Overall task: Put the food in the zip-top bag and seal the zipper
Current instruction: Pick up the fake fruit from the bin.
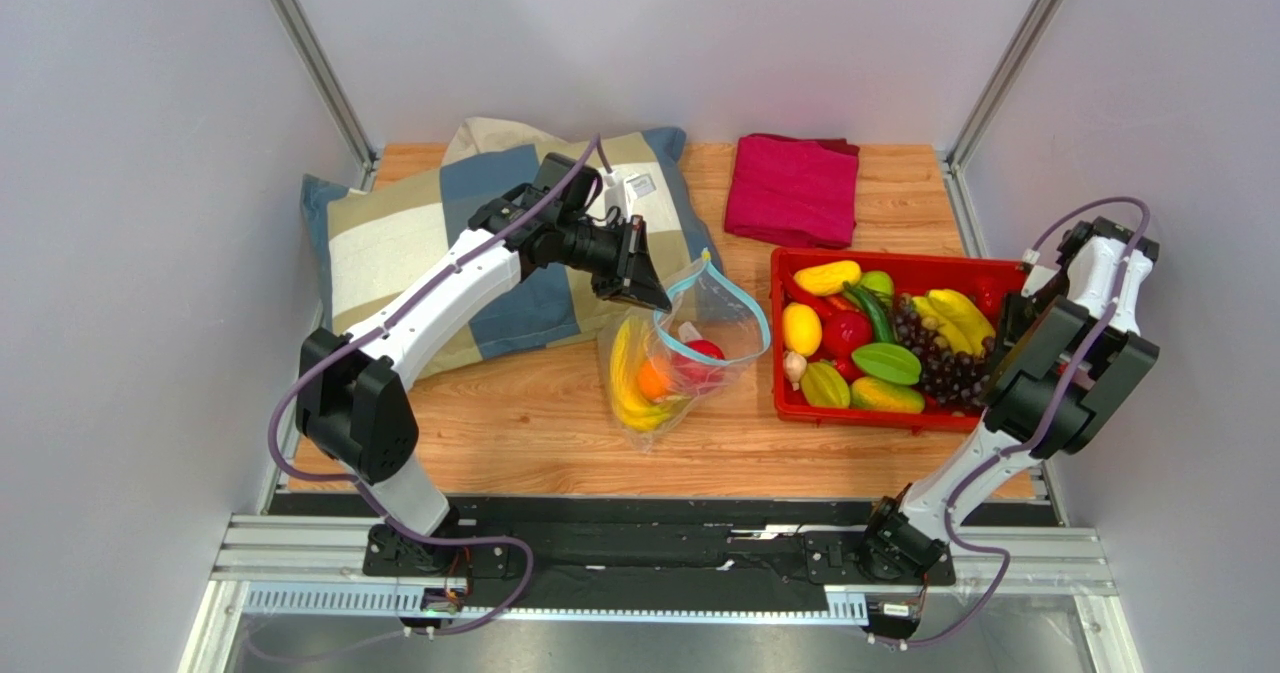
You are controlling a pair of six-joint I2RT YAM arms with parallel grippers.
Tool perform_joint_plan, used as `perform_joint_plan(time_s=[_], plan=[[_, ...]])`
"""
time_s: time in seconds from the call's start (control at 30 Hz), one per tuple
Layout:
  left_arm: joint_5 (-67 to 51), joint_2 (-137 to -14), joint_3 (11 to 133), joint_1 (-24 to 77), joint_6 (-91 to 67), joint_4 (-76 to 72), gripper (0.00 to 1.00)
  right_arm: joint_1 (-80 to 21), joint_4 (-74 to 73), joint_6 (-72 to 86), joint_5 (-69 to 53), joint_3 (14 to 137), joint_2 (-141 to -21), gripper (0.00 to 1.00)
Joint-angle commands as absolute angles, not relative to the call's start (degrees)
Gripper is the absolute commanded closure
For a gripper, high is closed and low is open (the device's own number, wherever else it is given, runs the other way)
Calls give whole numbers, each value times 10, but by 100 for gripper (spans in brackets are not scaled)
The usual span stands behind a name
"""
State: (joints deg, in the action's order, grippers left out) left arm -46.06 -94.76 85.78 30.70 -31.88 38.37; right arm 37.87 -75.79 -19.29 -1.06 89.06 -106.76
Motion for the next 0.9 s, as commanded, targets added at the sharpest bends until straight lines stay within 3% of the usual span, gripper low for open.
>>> perform_joint_plan(time_s=[0.0, 0.1, 0.13, 0.6, 0.7, 0.87], plan=[[-474, -943, 866, 303, -308, 383, 100, 381, -764, -183, -53, 917, -1062, 74], [-479, -942, 862, 303, -312, 380, 100, 381, -773, -187, -56, 920, -1033, 98], [-480, -940, 860, 303, -313, 377, 100, 381, -780, -188, -61, 921, -1025, 100], [-486, -940, 858, 303, -322, 363, 100, 373, -851, -183, -211, 1008, -910, 100], [-487, -939, 859, 303, -323, 360, 100, 346, -853, -177, -333, 1027, -884, 100], [-483, -940, 862, 303, -320, 359, 100, 200, -773, -131, -402, 1027, -835, 100]])
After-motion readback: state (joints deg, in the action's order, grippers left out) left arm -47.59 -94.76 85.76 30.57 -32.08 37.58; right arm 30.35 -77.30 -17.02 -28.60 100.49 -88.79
